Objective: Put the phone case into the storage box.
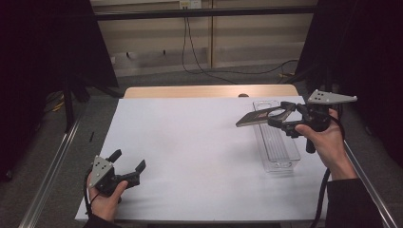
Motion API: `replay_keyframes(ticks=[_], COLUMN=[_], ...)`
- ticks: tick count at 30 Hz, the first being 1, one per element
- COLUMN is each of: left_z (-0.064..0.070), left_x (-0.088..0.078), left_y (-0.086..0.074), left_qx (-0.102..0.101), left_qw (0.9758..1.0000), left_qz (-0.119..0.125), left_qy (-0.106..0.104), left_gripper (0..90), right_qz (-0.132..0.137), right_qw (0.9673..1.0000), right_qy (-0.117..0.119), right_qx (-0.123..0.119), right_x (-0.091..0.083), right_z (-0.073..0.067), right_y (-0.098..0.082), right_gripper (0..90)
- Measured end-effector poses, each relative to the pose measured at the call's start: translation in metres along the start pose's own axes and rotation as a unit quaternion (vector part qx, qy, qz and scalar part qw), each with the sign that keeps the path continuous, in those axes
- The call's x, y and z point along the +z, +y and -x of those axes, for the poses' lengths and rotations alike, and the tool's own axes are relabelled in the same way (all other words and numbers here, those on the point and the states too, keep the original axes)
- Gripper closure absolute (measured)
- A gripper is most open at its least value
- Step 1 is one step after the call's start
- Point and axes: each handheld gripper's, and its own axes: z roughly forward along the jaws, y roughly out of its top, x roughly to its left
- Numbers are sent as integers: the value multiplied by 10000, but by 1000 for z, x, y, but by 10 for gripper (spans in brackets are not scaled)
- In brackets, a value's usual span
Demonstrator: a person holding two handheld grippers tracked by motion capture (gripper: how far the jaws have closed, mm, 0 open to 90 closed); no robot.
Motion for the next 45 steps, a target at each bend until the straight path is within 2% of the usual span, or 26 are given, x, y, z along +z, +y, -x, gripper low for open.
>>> replay_keyframes(ticks=[2,5,10,13,17,24,26,28,31,40,45], left_z=[2,4,4,3,4,3,3,4,5,5,4], left_x=[0,0,0,1,1,1,1,1,1,1,1], left_y=[0,1,0,-1,0,-1,0,-1,0,0,0], left_qx=[-1,129,28,90,171,-36,8,-19,62,60,52], left_qw=[10000,9999,9997,9999,9998,9998,9999,9998,9998,9998,9997], left_qz=[8,2,-63,-117,-110,-73,-99,-113,-128,-145,-183], left_qy=[-74,-66,-213,-76,-52,-165,-114,-154,-153,-113,-121], left_gripper=[29,28,30,35,35,37,36,36,36,36,36], right_qz=[-7,-43,-64,-100,-147,-338,-382,-430,-529,-782,-1010], right_qw=[10000,9997,9987,9977,9961,9923,9919,9912,9893,9834,9777], right_qy=[-74,-218,-439,-588,-773,-1088,-1121,-1151,-1250,-1446,-1639], right_qx=[48,136,258,319,397,493,452,484,543,769,844], right_x=[-1,-3,-6,-8,-10,-10,-9,-6,-2,9,17], right_z=[3,9,18,24,31,40,43,45,48,62,70], right_y=[2,5,10,13,18,25,25,25,23,19,18], right_gripper=[117,117,117,117,117,117,117,117,117,117,117])
